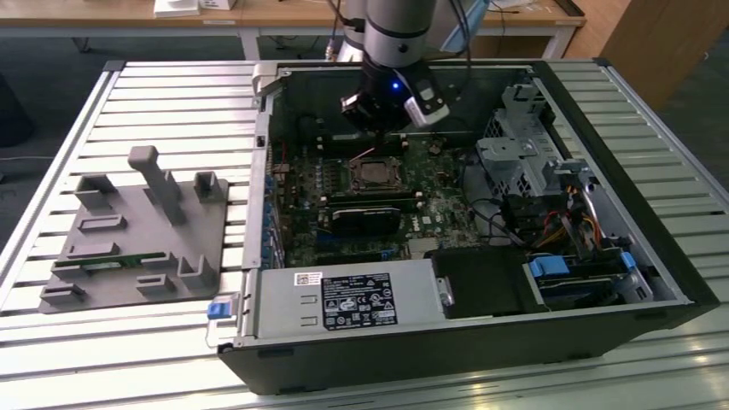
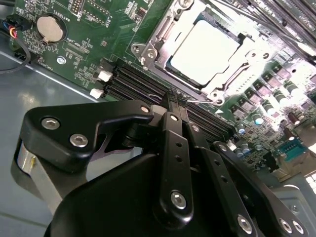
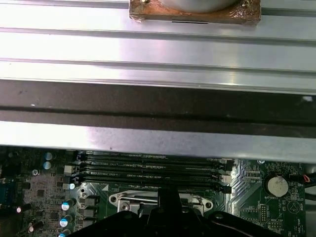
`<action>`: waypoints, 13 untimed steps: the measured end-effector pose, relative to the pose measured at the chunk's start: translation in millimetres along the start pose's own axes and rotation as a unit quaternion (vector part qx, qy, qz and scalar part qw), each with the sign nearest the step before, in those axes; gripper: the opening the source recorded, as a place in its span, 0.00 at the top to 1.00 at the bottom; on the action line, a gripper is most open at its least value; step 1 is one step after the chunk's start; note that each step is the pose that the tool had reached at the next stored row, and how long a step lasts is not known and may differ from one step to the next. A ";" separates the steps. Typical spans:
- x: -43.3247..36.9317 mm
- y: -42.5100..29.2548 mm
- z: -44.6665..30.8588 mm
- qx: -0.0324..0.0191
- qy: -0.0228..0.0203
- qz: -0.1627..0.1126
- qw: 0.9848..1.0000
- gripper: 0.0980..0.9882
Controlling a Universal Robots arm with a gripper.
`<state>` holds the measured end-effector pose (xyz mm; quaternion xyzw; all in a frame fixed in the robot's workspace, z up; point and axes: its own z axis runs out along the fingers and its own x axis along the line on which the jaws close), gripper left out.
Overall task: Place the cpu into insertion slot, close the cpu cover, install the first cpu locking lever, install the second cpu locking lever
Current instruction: 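Install the first cpu locking lever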
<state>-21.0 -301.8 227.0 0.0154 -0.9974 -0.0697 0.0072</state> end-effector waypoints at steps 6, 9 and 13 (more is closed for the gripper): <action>-2.8 2.8 3.4 0.000 0.000 0.000 1.000 0.99; -5.6 2.6 5.5 0.000 0.000 0.000 1.000 0.99; -8.1 2.0 9.3 0.000 0.000 0.000 1.000 0.99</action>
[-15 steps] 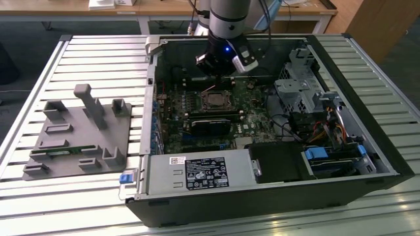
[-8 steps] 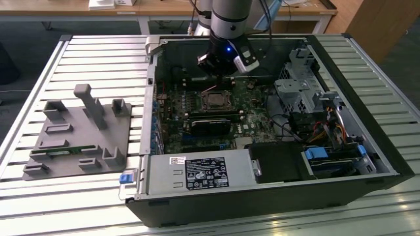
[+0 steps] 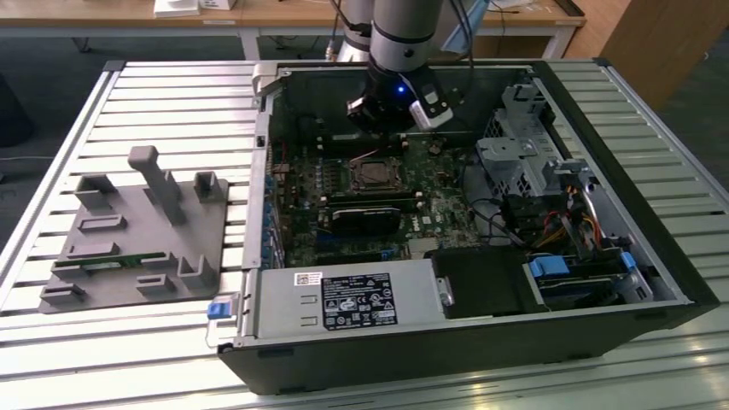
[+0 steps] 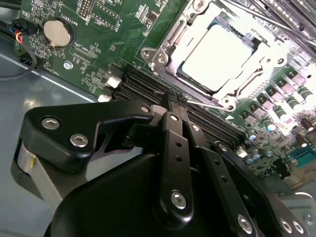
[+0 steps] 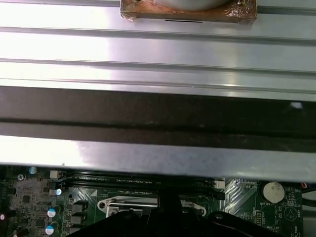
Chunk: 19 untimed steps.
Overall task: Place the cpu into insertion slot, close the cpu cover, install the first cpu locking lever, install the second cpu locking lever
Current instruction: 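Install the first cpu locking lever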
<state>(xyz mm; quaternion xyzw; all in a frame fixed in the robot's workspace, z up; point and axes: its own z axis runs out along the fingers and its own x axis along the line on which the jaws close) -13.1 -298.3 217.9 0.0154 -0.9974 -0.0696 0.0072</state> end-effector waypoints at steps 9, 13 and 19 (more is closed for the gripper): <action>-2.7 -1.7 11.7 0.001 0.000 0.000 1.000 0.99; -3.1 -2.2 15.1 0.001 0.000 0.000 1.000 0.99; -3.6 -2.4 16.1 0.002 0.000 0.000 1.000 0.99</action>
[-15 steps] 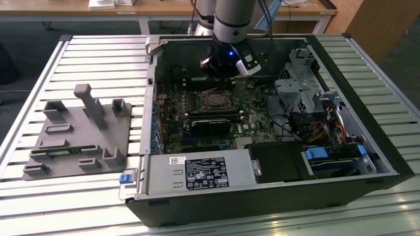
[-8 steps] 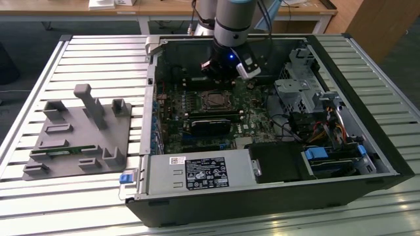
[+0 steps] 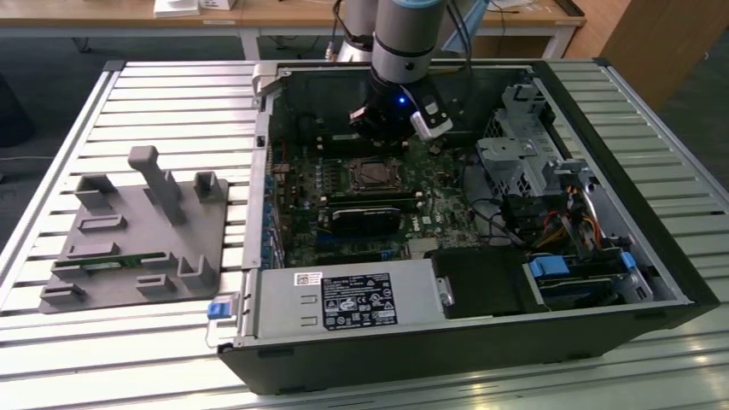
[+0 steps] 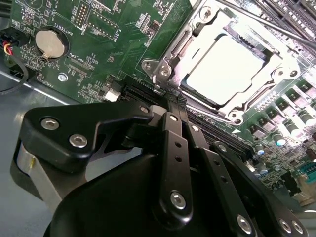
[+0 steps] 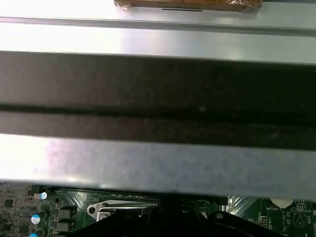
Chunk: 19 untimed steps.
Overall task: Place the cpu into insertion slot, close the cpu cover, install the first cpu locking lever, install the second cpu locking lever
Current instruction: 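Install the first cpu locking lever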
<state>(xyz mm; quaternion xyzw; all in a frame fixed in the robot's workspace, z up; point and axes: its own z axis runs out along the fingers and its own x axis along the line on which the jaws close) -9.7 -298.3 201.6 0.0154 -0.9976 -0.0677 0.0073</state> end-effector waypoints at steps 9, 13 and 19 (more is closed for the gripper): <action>-0.5 0.4 1.4 0.009 0.000 0.000 1.000 0.99; -1.6 2.1 4.8 0.015 0.000 0.000 1.000 0.99; -1.9 3.7 3.9 0.015 0.000 0.000 1.000 0.99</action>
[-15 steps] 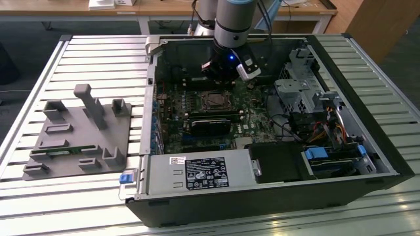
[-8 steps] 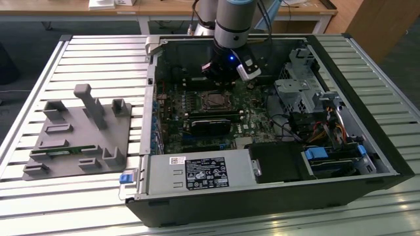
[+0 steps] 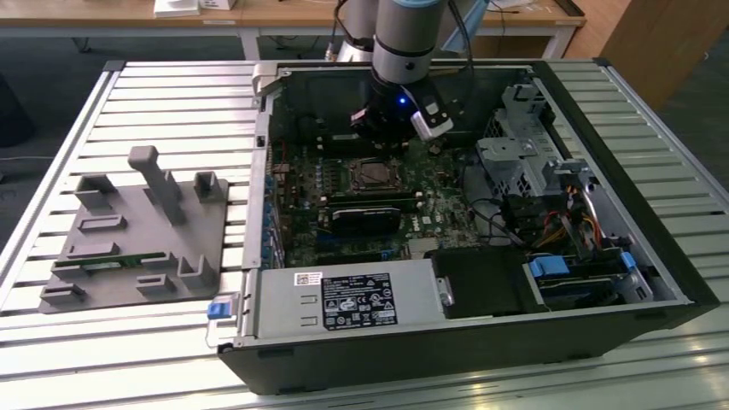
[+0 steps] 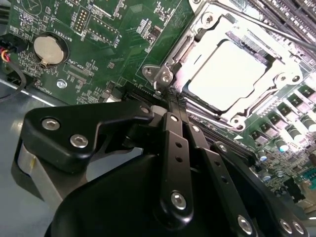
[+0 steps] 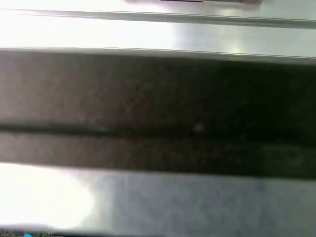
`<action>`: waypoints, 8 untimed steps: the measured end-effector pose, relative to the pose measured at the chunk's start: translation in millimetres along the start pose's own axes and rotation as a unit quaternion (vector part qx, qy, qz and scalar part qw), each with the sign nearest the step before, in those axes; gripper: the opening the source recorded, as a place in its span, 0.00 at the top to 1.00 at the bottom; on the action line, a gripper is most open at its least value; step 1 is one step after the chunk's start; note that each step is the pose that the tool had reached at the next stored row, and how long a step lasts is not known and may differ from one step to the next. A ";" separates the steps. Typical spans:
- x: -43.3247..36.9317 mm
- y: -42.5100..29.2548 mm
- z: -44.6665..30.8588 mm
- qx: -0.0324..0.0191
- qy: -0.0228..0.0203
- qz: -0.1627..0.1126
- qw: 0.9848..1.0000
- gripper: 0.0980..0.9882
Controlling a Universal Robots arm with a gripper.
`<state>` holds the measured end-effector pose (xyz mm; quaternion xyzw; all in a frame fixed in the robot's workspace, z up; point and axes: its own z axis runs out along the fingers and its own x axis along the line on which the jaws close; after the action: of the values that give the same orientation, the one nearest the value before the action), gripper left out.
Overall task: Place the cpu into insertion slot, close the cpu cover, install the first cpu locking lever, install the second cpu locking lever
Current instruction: 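Install the first cpu locking lever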
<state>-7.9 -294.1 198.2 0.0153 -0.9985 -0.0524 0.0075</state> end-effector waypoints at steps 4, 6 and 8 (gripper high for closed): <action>0.1 0.4 -2.4 0.001 0.000 0.000 1.000 0.99; 0.0 0.4 -2.1 0.007 0.000 0.000 1.000 0.99; 0.0 0.5 -1.4 0.014 0.000 0.000 1.000 0.99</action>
<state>-8.0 -293.7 199.7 0.0152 -0.9991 -0.0382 0.0077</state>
